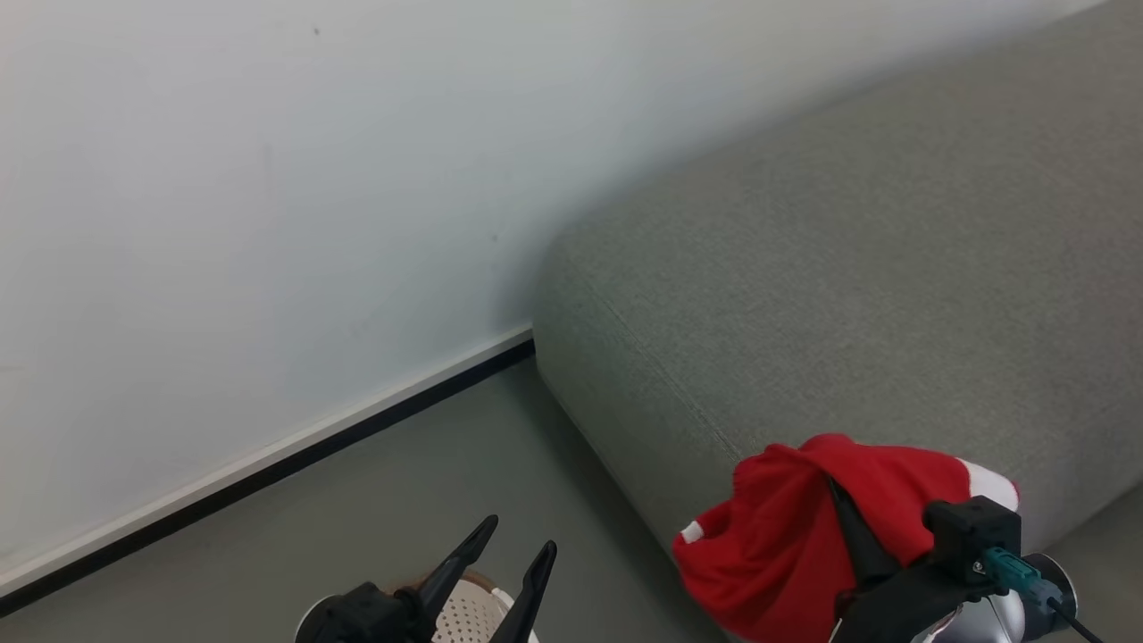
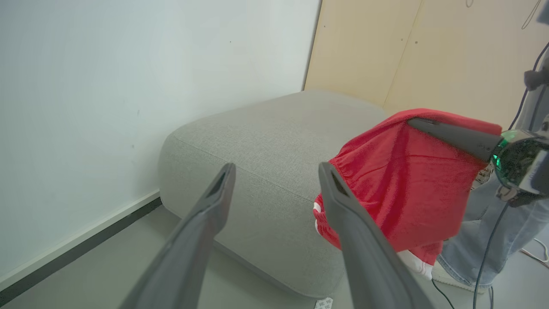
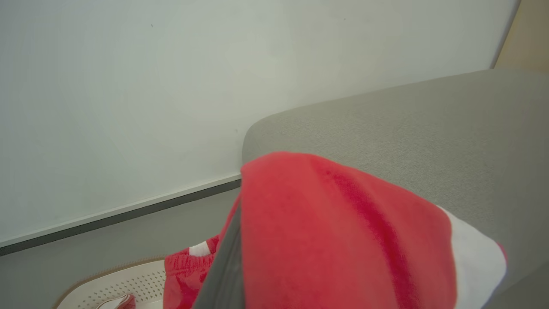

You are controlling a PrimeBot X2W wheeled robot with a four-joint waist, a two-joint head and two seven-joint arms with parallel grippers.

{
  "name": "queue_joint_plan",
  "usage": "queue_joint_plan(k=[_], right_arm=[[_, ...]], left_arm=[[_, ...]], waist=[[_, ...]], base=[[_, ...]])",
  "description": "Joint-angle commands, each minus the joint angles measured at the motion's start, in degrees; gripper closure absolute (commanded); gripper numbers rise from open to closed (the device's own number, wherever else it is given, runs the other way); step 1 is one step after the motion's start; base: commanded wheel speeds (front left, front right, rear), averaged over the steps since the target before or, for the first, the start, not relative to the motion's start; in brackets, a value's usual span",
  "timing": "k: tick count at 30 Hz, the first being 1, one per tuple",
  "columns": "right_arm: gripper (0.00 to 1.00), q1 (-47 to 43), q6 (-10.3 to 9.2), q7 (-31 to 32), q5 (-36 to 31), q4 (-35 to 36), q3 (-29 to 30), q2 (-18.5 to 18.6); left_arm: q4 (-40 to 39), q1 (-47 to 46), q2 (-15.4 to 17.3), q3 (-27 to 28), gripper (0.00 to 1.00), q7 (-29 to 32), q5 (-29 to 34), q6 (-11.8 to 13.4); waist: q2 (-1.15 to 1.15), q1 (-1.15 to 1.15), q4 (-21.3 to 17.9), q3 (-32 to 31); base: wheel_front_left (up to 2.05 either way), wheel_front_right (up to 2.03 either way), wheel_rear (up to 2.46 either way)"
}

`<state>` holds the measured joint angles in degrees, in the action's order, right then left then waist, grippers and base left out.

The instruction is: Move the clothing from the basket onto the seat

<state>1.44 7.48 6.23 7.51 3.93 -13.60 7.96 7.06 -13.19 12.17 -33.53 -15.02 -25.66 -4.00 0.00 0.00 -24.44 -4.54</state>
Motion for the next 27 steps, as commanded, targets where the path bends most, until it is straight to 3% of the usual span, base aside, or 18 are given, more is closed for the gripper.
queue_joint_plan(k=[1,16,22,27], right_arm=[[1.0,-0.5,0.02,-0.4,-0.5,0.7,0.4,-0.5],[1.0,2.0,0.02,-0.2,0.8,-0.4,2.2,0.8],[1.0,10.5,0.02,-0.9,3.9,-3.5,5.2,3.0],[1.0,22.2,0.02,-1.6,8.6,-10.0,8.3,5.7]], left_arm=[[-0.1,1.2,-0.1,0.3,0.0,-0.2,0.9,-0.5],[-2.0,5.3,-2.0,1.7,0.0,-0.2,5.6,-2.1],[-3.3,3.1,-0.4,0.0,0.0,0.0,7.4,-2.6],[-6.0,-0.1,1.7,-1.5,0.0,1.2,8.9,-2.9]], waist=[[0.0,0.0,-4.7,4.2],[0.0,0.0,-4.5,6.4],[0.0,0.0,-1.6,12.5],[0.0,0.0,1.8,20.4]], base=[[0.0,0.0,0.0],[0.0,0.0,0.0],[0.0,0.0,0.0],[0.0,0.0,0.0]])
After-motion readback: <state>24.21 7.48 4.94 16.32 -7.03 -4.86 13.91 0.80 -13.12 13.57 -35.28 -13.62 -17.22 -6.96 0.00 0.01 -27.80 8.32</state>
